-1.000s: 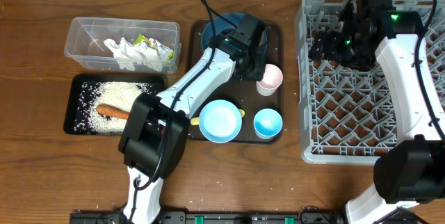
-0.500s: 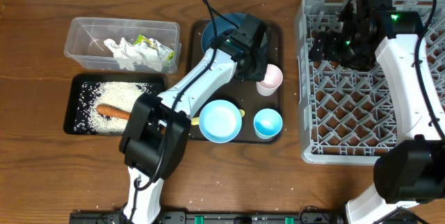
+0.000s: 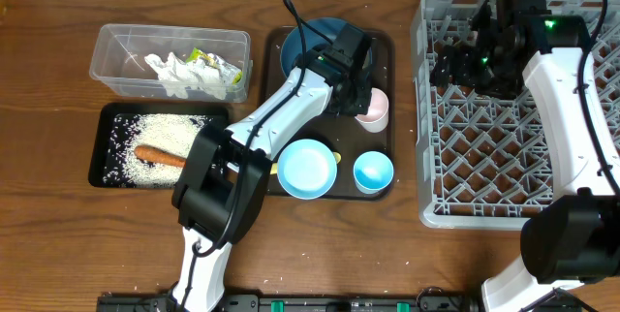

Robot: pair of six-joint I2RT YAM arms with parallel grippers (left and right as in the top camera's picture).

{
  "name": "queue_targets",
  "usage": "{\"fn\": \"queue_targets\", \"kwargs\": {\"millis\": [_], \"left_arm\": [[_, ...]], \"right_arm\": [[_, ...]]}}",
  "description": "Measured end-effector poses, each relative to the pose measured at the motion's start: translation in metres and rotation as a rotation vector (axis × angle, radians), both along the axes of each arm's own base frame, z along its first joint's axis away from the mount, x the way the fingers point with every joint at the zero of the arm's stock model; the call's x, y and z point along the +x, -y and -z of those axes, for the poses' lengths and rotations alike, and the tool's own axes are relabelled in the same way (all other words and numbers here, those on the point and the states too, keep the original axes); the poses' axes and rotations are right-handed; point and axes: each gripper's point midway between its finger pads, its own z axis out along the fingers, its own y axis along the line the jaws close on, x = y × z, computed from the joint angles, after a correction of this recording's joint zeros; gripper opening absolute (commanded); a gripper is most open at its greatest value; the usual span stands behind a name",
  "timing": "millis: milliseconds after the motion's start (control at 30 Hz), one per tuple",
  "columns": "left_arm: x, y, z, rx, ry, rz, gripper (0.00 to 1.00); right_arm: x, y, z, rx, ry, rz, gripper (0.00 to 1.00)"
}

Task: Sort waste into correct bins and load items into the dishwasher rack

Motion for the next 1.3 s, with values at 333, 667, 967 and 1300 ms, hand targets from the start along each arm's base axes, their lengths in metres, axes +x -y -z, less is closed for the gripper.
{"fn": "queue_targets", "kwargs": {"millis": [333, 667, 967, 1300], "left_arm": [[0.019, -0.027, -0.032, -0.219, -0.087, -0.087, 0.06], [0.030, -0.079, -0.142, -0.717, -0.136, -0.066, 0.06], [0.011, -0.067, -0.182, -0.948, -0.200, 0.087, 0.06], [-0.002, -0.063, -0.201, -1.055, -0.243, 0.168, 0.06]], "right_arm": [[0.013, -0.024, -0.012, 0.115, 0.088, -0.113, 0.99], [0.035, -0.091, -0.068, 0.442, 0.393, -0.460, 0.99], [0.019, -0.148, -0.096, 0.564, 0.529, -0.720, 0.99], [-0.004, -0.192, -0.107, 0.623, 0.583, -0.894, 0.92]]}}
